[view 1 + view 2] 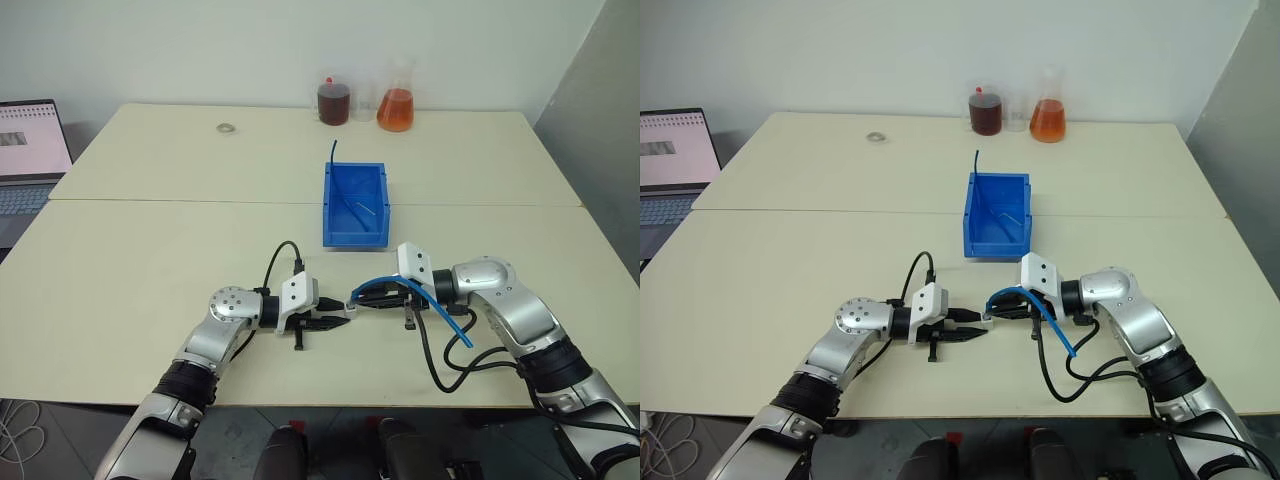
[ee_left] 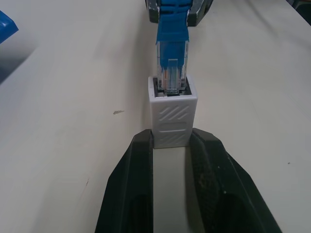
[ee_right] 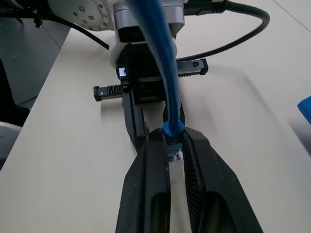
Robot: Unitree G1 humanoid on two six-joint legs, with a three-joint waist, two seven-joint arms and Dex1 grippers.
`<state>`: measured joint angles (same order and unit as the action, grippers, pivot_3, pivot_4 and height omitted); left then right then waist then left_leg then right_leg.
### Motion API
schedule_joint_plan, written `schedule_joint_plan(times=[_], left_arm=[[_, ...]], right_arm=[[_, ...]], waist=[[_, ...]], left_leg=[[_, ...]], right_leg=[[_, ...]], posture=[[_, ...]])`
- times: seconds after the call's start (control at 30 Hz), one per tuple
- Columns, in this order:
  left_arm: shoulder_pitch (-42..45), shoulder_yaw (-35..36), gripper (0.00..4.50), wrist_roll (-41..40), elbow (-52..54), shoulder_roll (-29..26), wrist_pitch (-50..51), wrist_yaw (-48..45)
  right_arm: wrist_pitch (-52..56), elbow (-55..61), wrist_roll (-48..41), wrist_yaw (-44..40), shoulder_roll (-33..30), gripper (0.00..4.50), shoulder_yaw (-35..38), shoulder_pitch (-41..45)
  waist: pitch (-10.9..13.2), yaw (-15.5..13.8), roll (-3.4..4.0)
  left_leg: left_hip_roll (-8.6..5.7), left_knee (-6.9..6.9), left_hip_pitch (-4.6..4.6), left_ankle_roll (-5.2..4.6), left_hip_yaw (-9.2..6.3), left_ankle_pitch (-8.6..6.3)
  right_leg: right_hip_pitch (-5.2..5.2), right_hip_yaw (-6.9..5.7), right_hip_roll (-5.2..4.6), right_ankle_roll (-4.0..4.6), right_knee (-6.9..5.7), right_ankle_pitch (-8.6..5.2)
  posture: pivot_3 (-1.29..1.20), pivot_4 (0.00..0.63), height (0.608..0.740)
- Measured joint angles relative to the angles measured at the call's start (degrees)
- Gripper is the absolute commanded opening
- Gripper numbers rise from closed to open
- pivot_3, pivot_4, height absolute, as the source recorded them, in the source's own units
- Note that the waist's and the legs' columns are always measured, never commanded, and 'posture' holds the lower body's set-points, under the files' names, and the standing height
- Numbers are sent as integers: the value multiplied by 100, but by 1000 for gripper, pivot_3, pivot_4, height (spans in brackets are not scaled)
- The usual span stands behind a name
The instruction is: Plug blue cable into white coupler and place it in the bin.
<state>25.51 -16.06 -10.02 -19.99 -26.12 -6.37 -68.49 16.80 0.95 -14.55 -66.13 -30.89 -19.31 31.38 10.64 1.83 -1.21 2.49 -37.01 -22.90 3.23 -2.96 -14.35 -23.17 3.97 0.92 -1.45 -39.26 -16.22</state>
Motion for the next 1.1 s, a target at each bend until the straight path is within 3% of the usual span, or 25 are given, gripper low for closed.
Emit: schedule_joint_plan(times=[0.53,1.07,1.1], left_arm=[[2,0,762,38,-4,6,8,31],[-11,9,762,120,-3,5,6,43],[-11,10,1460,120,-3,5,9,44]], right_arm=[[96,11,131,150,190,126,-52,-116],[-534,-434,260,116,263,126,-132,-135],[-535,-457,260,115,271,126,-129,-123]], waist=[[-1,4,0],[-18,7,7],[-18,8,7]], left_leg=[[0,-2,9,0,1,0],[0,-4,23,-1,2,1],[0,-5,23,-2,3,1]], right_leg=[[0,2,1,1,-19,-1],[7,5,2,1,-32,-1],[7,6,2,1,-33,-1]], posture=[[0,150,740],[0,150,740],[0,150,740]])
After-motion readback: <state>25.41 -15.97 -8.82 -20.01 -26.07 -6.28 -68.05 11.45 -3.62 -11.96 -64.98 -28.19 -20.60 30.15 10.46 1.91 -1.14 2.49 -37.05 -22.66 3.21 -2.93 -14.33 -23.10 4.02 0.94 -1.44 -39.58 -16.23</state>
